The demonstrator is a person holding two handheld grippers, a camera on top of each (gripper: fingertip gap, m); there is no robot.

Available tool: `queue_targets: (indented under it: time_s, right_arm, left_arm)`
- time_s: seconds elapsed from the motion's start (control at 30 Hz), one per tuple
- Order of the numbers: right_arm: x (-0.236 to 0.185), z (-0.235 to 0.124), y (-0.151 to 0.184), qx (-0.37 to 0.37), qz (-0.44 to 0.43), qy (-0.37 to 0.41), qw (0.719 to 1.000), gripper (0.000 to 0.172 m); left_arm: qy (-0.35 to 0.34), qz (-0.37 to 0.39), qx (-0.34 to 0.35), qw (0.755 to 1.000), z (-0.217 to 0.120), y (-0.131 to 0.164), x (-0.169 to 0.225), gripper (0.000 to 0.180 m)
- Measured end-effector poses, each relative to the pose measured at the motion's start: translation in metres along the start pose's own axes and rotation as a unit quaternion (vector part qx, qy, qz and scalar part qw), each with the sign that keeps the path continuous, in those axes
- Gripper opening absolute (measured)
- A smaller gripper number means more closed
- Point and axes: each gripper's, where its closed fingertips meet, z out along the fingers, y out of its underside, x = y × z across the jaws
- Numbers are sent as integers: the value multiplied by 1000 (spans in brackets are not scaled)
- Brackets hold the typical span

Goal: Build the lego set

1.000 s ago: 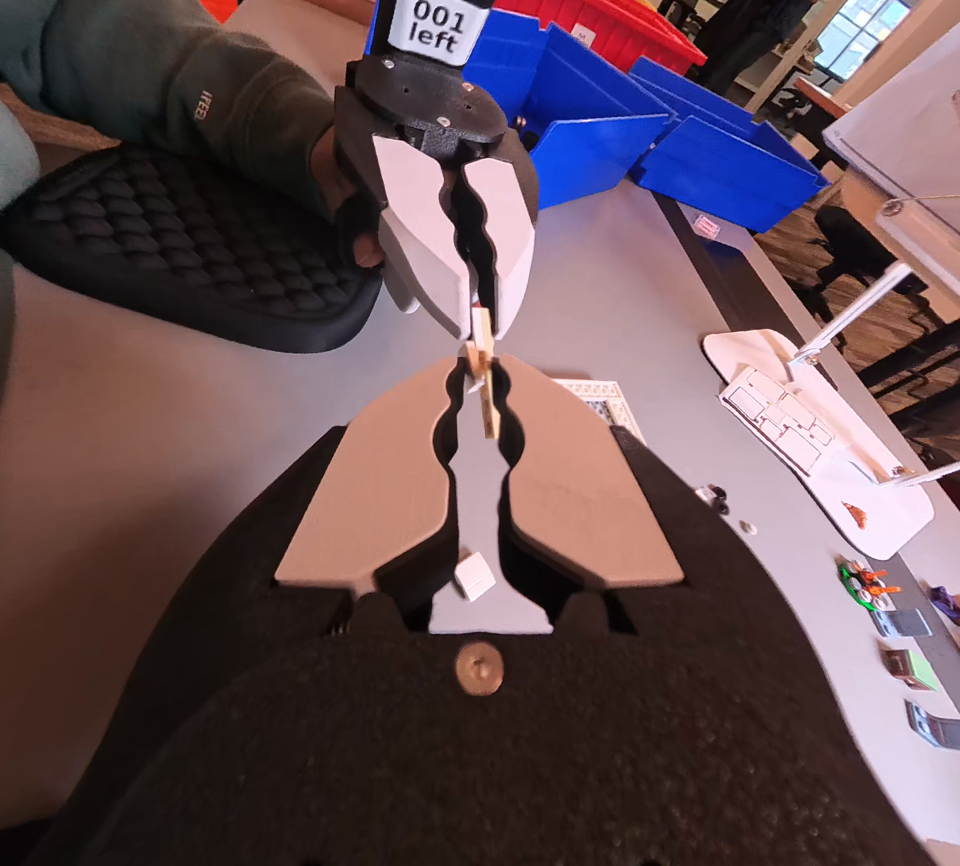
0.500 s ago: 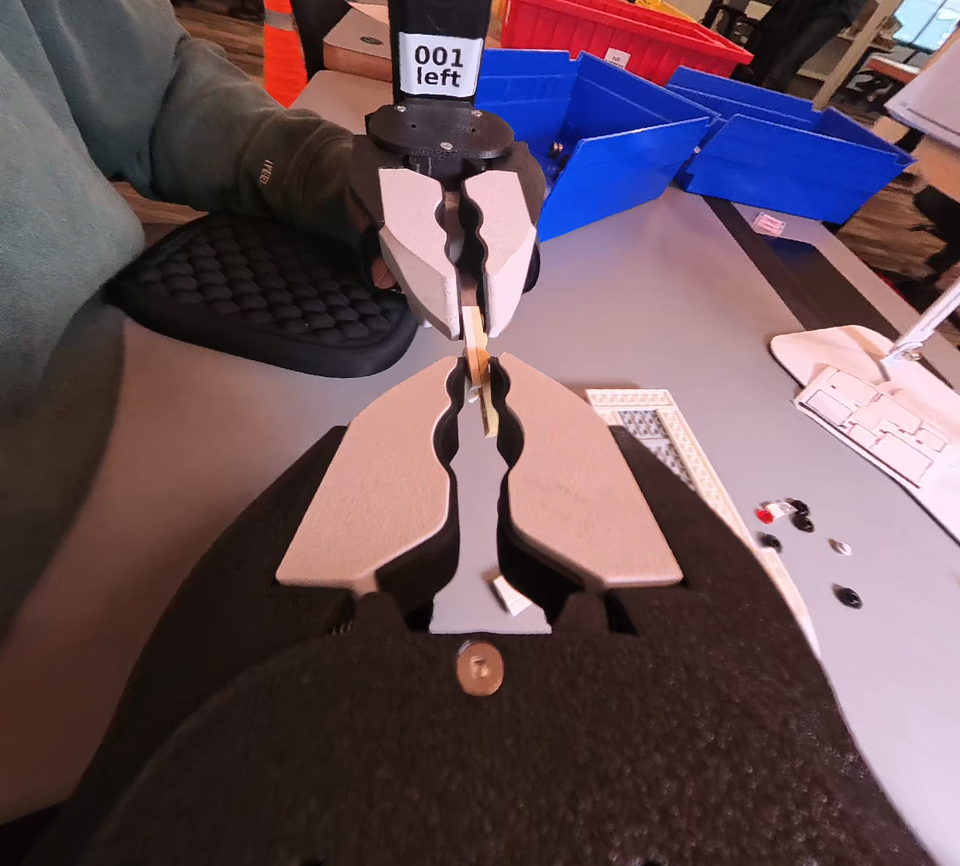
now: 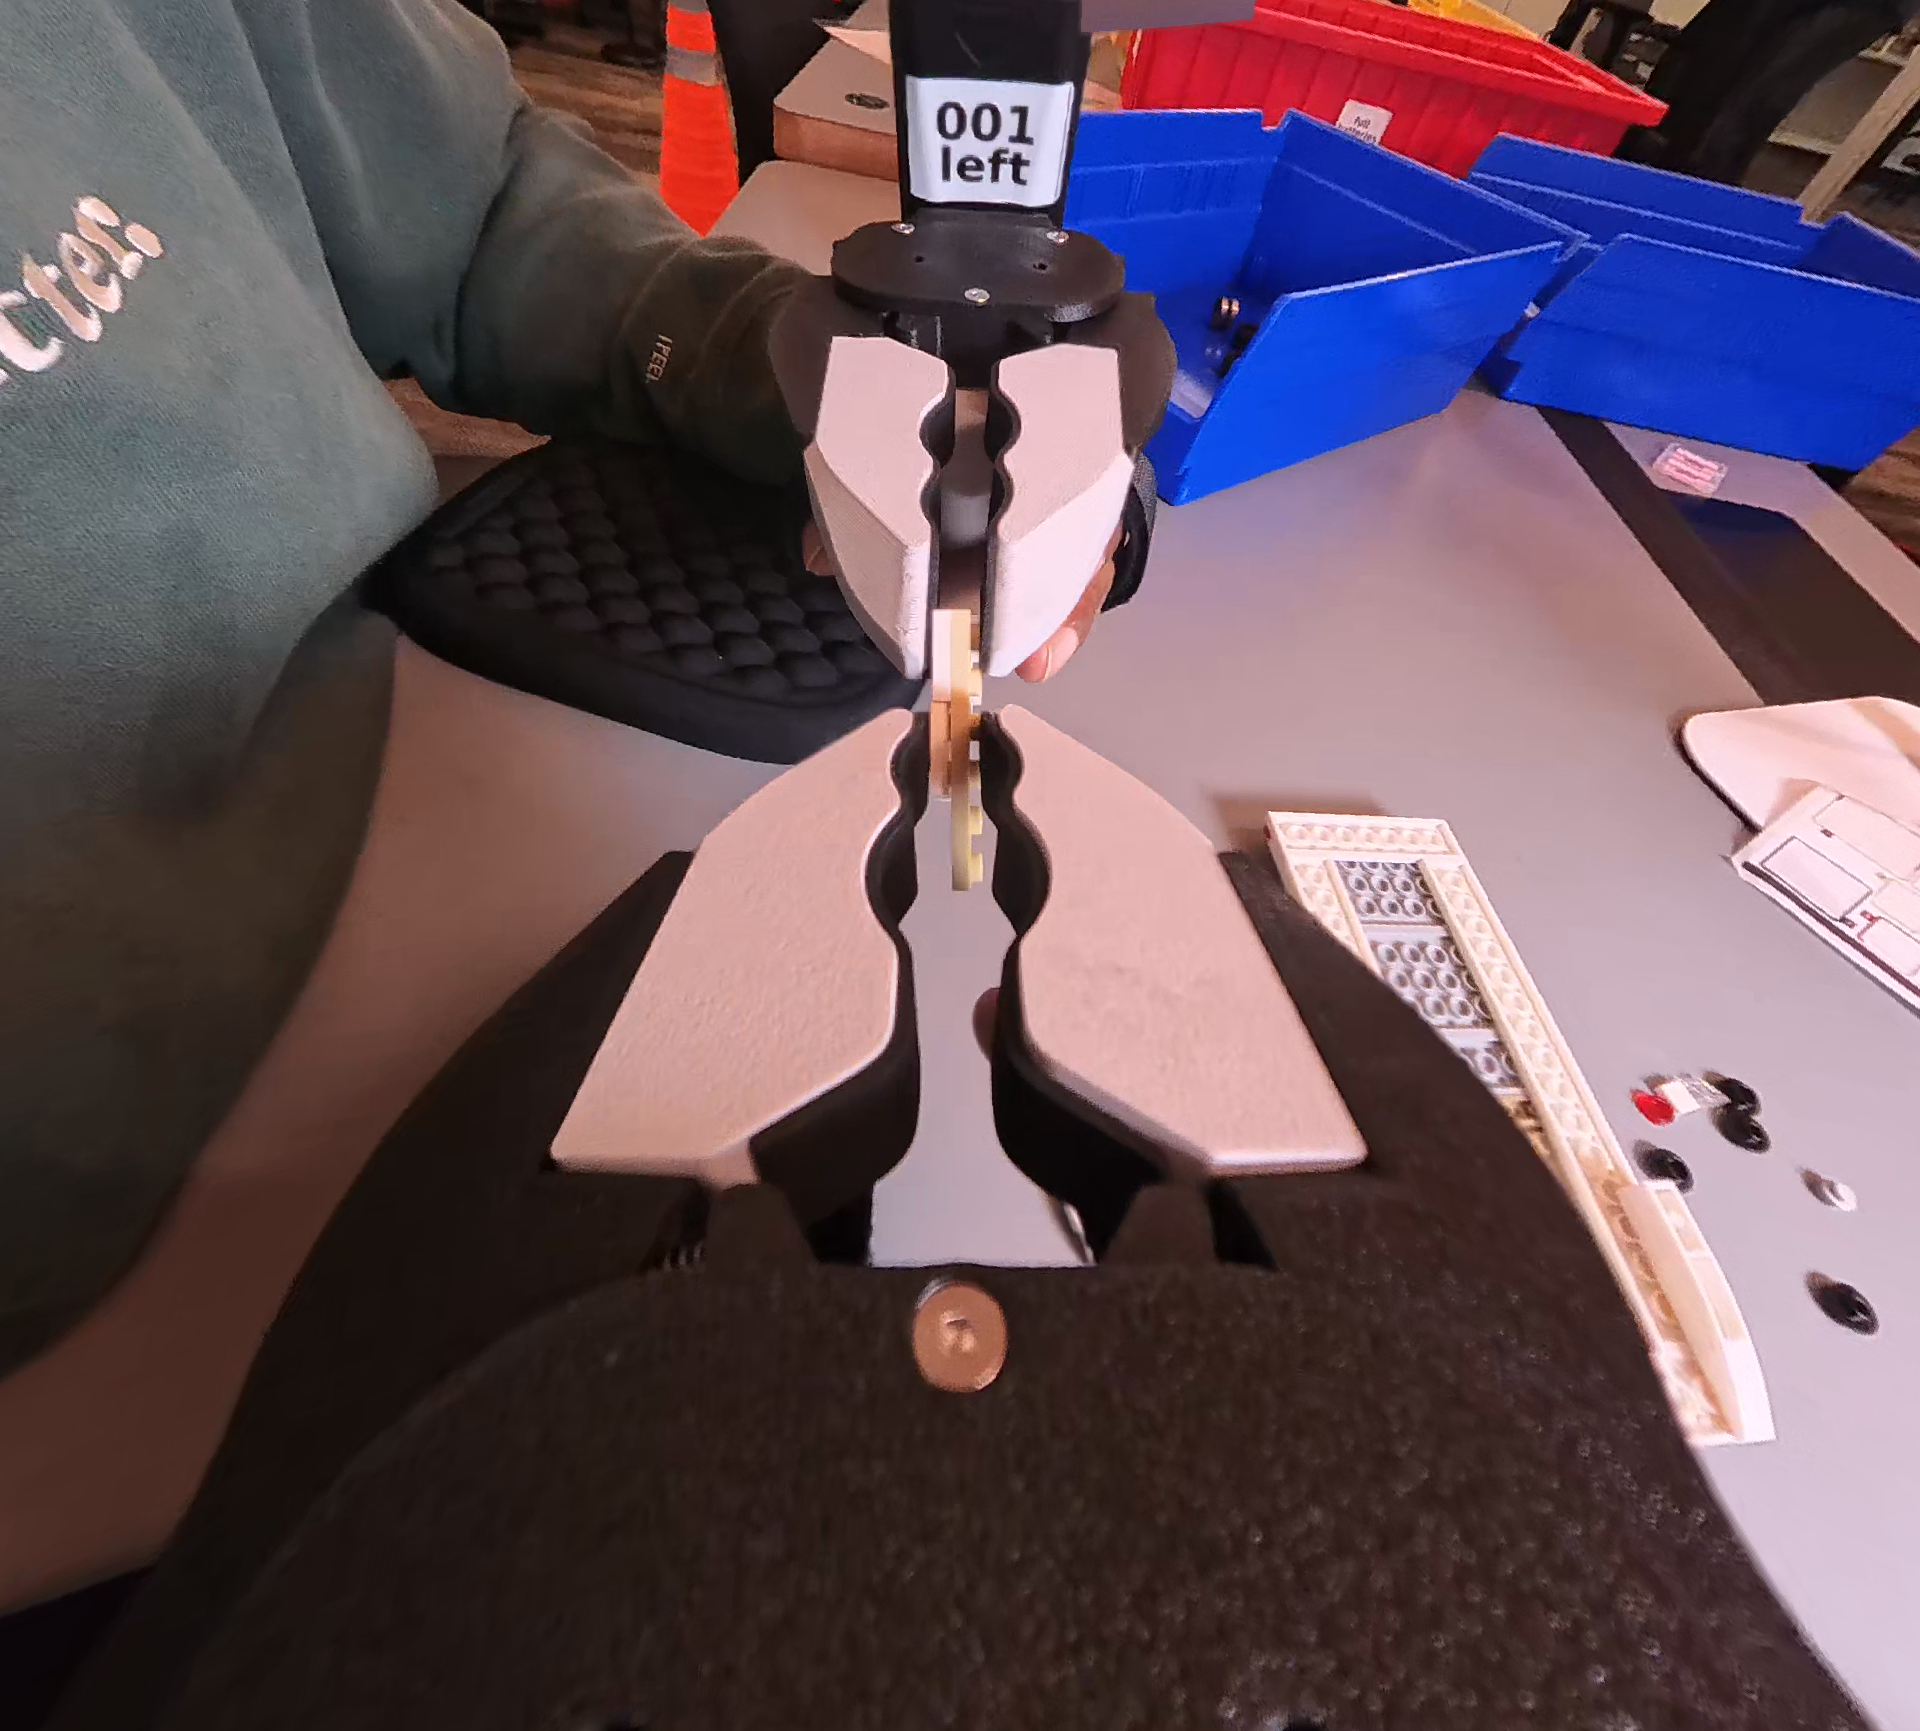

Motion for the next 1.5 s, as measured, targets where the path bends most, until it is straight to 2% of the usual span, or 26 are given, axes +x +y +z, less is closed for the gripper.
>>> queue_targets:
  time_s: [0.27, 0.4, 0.5, 0.57, 0.6, 0.67, 0.77, 0.93, 1.23, 1.5]
  right_arm:
    - [4, 1, 0, -3, -8, 23, 1000, 8]
    - [4, 2, -1, 3, 21, 17, 1000, 8]
    - [4, 0, -3, 15, 45, 5, 999, 8]
    - [1, -1, -3, 24, 66, -15, 997, 8]
    - [-1, -1, -5, 36, 78, -29, 996, 8]
    - [-2, -1, -5, 45, 96, -44, 993, 8]
    - [-2, -2, -7, 52, 94, -44, 993, 9]
    - [-7, -3, -8, 49, 68, -49, 995, 9]
    - [-11, -2, -8, 53, 54, -49, 996, 8]
    - [-4, 0, -11, 50, 20, -5, 999, 10]
  left_arm:
    - [7, -29, 6, 1000, -1, -1, -2, 10]
    - [-24, 28, -47, 998, 2, 11, -5, 20]
    - [-39, 50, -55, 996, 4, 9, -4, 19]
    - [-34, 50, -62, 996, 3, 10, -3, 17]
    - [-26, 48, -60, 997, 2, 9, -1, 9]
    - [-12, 28, -59, 998, 2, 8, 2, 8]
    - [-23, 30, -60, 998, 3, 8, 1, 6]
    - [7, -1, -44, 999, 3, 6, 7, 6]
    - [26, 9, -43, 999, 2, 7, 13, 6]
    - [15, 5, -29, 999, -1, 5, 5, 5]
